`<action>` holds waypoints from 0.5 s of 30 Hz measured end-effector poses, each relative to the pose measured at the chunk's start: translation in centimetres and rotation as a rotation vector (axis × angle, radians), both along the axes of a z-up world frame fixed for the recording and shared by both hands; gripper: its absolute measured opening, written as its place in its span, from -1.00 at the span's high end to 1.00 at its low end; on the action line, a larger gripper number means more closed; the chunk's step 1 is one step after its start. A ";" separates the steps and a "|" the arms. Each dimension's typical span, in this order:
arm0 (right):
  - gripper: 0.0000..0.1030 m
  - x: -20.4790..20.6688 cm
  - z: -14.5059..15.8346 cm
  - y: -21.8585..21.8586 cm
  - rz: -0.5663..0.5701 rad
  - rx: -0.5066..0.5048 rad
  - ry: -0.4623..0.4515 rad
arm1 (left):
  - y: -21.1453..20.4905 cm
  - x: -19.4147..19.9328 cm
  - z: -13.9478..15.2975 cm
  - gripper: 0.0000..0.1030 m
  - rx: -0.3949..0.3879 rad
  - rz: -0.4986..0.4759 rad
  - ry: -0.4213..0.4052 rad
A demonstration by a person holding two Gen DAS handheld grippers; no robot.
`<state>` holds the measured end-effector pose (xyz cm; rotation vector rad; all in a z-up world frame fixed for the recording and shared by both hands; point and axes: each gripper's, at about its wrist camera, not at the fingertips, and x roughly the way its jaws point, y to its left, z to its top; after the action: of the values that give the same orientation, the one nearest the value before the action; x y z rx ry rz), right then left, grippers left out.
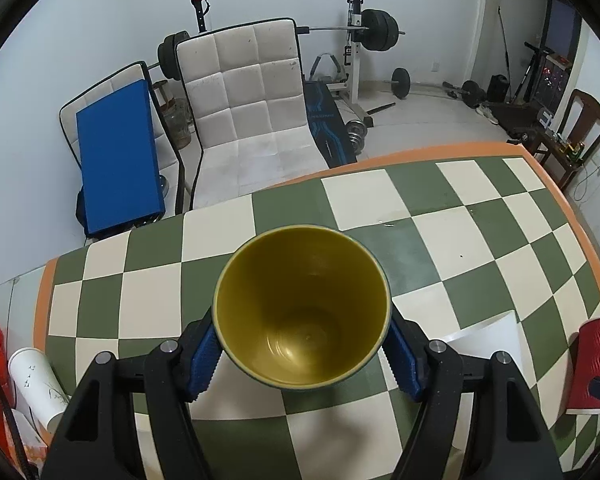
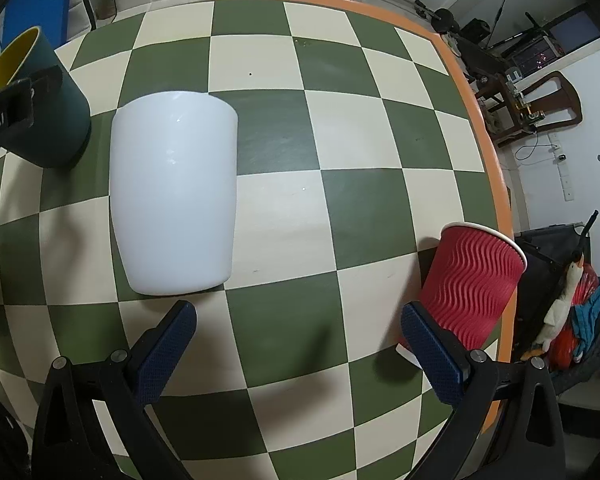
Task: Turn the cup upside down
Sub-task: 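Lift the teal cup off the table with the left gripper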
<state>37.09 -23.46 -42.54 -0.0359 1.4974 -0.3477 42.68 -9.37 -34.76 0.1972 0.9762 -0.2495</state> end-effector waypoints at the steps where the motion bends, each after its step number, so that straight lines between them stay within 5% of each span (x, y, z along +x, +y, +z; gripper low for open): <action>1: -1.00 -0.1 0.1 -0.1 -0.001 0.002 -0.001 | -0.1 -0.2 0.2 -0.34 0.000 -0.004 -0.005; 15: -1.00 -2.7 2.6 -1.3 0.017 0.022 -0.042 | 0.0 -5.7 5.5 -0.34 -0.007 -0.031 -0.050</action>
<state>34.39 -24.72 -39.98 -0.0240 1.4588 -0.3167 36.96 -9.42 -29.23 0.2114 0.9232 -0.2757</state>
